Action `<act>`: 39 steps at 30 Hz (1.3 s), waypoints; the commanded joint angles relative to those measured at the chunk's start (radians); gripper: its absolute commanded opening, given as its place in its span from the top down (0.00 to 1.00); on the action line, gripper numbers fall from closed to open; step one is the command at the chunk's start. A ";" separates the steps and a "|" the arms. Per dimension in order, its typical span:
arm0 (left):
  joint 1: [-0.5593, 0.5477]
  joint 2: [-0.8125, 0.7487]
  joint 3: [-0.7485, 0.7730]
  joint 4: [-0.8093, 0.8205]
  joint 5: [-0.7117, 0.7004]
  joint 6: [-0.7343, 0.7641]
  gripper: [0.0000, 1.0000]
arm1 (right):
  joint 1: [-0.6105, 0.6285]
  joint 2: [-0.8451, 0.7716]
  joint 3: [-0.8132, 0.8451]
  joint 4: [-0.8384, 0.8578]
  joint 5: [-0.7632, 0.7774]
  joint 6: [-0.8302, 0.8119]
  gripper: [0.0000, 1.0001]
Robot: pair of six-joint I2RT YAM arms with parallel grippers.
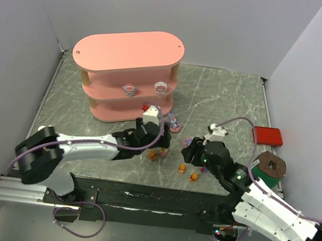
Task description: Place and organize the plastic toys onto the shelf
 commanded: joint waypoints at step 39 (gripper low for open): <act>0.134 -0.133 -0.130 0.064 0.195 -0.029 0.08 | 0.058 0.696 0.131 0.375 -0.154 -0.004 0.91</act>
